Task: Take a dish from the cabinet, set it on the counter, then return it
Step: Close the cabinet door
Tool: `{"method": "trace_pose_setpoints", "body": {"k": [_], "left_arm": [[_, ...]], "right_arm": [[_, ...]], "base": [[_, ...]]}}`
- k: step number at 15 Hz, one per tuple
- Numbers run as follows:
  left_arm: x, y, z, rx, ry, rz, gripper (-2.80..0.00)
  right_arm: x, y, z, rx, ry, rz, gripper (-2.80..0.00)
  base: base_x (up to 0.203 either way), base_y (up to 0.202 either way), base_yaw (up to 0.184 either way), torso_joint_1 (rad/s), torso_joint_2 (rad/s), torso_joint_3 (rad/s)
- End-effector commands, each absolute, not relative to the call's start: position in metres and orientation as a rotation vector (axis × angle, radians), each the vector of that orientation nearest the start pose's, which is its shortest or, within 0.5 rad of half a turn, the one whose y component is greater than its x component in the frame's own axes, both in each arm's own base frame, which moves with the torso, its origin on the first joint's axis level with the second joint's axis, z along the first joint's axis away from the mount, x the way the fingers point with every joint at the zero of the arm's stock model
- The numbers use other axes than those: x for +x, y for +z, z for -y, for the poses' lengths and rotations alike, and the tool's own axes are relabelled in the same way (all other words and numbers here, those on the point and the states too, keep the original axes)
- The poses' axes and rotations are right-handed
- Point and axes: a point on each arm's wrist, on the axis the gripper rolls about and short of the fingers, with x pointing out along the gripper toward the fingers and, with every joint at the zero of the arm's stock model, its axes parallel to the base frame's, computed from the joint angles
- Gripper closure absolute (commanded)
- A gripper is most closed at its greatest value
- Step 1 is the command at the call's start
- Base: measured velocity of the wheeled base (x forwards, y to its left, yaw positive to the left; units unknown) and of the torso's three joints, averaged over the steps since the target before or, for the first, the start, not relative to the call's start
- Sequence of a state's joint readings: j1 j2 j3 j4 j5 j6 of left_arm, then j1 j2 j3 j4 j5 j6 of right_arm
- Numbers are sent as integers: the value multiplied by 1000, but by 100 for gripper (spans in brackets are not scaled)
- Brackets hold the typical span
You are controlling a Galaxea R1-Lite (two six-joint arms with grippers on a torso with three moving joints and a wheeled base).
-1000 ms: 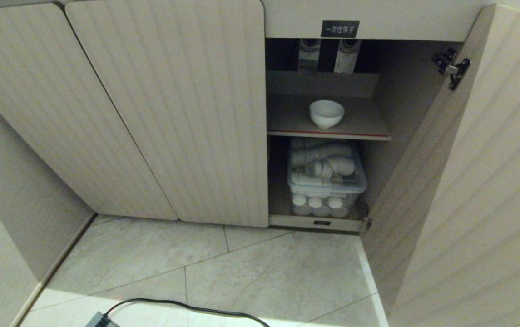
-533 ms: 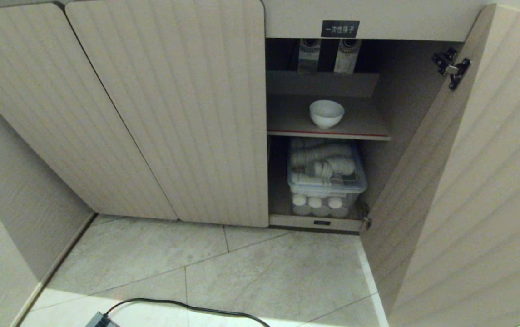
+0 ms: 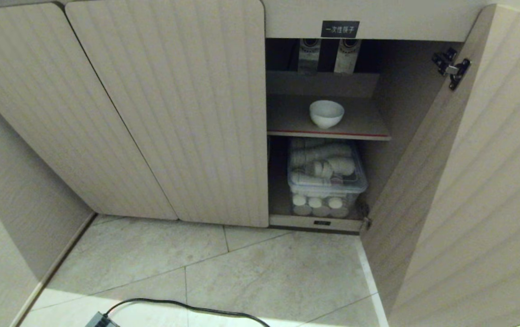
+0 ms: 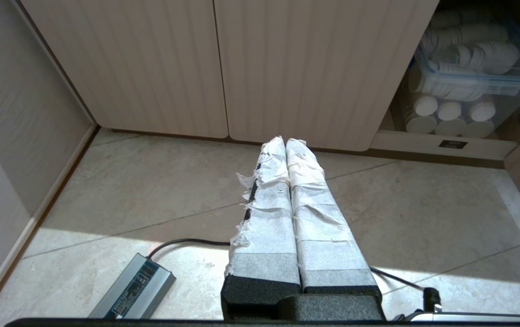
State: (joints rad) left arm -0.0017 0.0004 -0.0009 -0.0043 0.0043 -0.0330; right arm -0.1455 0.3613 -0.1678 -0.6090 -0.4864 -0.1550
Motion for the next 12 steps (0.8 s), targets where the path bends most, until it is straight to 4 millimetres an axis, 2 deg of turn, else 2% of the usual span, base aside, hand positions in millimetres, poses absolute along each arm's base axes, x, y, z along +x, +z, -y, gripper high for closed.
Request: {"method": "trace_pose_setpoints", "body": {"k": [1,6,12], "left_arm": [[-23,76,0,-34,3,6,0],[-23,76,0,-32,4,6,0],[-23,76,0,-32,3,5,0]], "right_arm": [[0,177,11,-84,-643,252,0],[5,162,10,-113,-569,129,0],[6,153,9,-44,-486,144,0]], "base": [[0,0,0,0,0,0],[0,0,0,0,0,0],[0,0,0,0,0,0]]}}
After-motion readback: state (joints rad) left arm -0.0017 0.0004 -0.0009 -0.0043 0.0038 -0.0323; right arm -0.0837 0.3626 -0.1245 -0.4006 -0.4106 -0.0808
